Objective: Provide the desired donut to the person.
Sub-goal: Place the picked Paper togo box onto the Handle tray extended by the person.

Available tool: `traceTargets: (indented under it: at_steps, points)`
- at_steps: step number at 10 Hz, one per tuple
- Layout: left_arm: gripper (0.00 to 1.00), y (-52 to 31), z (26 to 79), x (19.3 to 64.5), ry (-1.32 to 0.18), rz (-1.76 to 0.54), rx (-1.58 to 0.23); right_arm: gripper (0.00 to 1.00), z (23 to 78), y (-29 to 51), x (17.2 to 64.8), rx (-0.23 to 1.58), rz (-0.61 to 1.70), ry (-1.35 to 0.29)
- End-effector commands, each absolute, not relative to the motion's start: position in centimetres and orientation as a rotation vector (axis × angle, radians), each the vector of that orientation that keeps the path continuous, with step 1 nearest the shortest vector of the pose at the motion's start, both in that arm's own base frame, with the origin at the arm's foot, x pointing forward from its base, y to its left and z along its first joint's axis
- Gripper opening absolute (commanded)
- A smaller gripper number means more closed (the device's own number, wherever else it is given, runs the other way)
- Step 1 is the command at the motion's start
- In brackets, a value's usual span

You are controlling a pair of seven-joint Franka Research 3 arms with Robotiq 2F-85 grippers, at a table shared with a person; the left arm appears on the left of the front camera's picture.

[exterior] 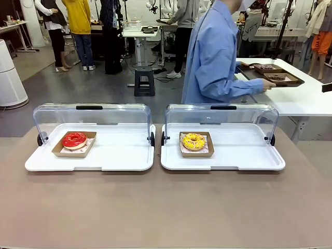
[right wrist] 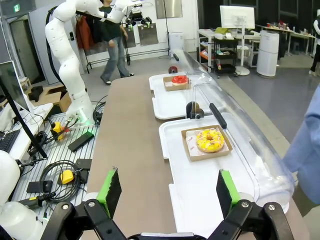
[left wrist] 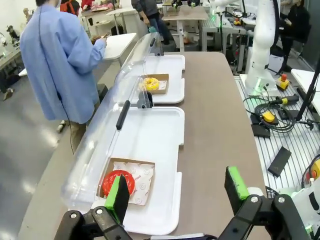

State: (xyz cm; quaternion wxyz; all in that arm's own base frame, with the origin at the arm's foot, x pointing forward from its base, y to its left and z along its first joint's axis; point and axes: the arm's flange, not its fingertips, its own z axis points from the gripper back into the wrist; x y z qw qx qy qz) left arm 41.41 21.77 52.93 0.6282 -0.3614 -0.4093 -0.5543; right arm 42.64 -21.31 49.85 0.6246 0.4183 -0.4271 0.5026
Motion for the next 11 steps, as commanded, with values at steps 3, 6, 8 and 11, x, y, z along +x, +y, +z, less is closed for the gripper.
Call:
traceTargets:
  at_steps: [3,6,8,11]
  points:
    - [1.0,21.92,51.68,40.92,-0.934,-1.275,-0.845,1.0,49.93,-21.18,42.69,0.962,1.157,-0.984]
    - [1.0,21.42,52.33,41.4,-0.907,-1.283,-0.833,1.0,49.93,-21.18,42.69,0.962,1.157,-0.984]
    - [1.0,21.92,51.92,41.41,-0.924,-1.254,-0.849,1.0,49.93,-21.18,42.69,0.962,1.157,-0.984]
    - [1.0,21.92,51.92,41.41,-0.924,-1.254,-0.849,1.0,49.93,-21.18,42.69,0.962,1.157,-0.984]
